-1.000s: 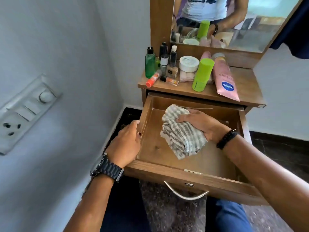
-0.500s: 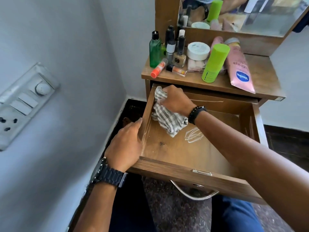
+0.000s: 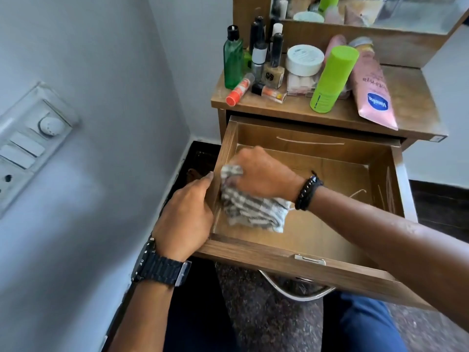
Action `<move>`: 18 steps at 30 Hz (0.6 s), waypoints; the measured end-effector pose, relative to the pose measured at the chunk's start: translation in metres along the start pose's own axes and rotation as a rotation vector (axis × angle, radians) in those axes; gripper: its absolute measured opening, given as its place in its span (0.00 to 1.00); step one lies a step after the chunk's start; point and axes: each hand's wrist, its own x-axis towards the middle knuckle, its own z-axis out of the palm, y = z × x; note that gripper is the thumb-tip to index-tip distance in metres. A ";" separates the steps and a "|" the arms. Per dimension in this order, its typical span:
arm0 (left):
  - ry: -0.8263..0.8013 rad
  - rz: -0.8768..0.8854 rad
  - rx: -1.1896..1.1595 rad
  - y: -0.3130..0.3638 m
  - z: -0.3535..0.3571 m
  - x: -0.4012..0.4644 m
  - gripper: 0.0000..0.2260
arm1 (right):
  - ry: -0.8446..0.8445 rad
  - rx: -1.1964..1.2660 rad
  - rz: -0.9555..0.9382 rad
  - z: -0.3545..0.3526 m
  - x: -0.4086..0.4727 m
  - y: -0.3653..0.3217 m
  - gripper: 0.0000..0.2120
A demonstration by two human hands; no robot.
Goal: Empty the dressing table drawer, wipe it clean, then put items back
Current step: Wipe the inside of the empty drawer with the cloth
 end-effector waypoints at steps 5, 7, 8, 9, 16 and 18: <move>0.011 -0.017 0.001 -0.003 0.002 0.000 0.24 | 0.315 0.138 0.166 -0.025 0.040 0.016 0.08; 0.008 -0.019 -0.002 -0.003 0.002 0.001 0.24 | 0.328 0.148 0.154 -0.025 0.039 0.013 0.04; 0.009 -0.021 -0.003 -0.002 0.002 0.001 0.24 | 0.317 0.139 0.126 -0.025 0.033 0.010 0.02; 0.012 -0.022 0.000 -0.001 0.002 0.001 0.24 | 0.286 0.135 0.089 -0.023 0.026 0.008 0.02; 0.013 -0.050 0.069 0.002 -0.001 -0.001 0.24 | -0.277 0.246 -0.070 0.008 -0.030 -0.021 0.06; 0.011 -0.059 0.087 0.003 -0.002 -0.002 0.24 | -0.275 0.259 -0.045 0.011 -0.029 -0.020 0.06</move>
